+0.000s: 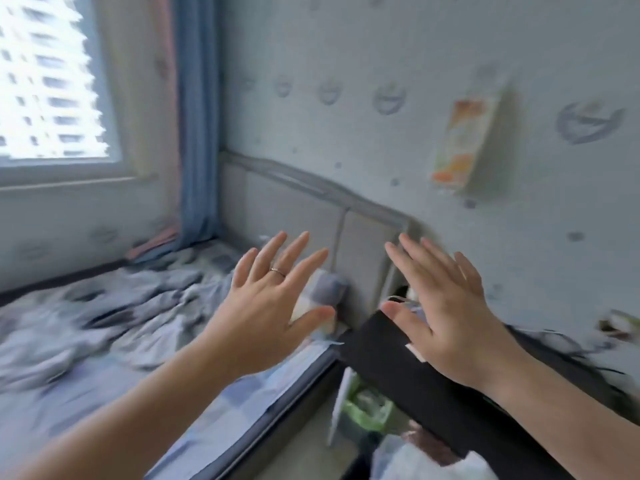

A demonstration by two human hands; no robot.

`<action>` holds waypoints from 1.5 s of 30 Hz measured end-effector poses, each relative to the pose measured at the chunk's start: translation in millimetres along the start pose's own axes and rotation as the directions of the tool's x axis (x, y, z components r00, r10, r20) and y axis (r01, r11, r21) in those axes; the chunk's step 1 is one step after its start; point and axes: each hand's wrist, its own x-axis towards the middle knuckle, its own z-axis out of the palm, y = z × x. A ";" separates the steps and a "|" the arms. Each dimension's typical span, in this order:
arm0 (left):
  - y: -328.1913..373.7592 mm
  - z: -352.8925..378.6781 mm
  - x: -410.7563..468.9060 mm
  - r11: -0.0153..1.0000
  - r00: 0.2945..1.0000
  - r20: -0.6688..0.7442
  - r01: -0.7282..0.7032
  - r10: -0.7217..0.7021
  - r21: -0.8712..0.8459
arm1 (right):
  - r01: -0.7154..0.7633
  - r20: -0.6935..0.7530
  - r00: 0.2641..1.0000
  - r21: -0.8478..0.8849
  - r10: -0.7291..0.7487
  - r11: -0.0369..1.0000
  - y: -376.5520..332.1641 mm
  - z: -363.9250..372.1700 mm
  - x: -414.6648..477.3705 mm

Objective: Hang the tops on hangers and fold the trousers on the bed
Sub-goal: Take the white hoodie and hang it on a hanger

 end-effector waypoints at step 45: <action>-772.3 244.4 -379.2 0.259 0.200 0.295 0.950 -0.934 0.174 | 0.293 0.644 0.511 0.491 -0.568 0.820 -514.1 806.3 382.3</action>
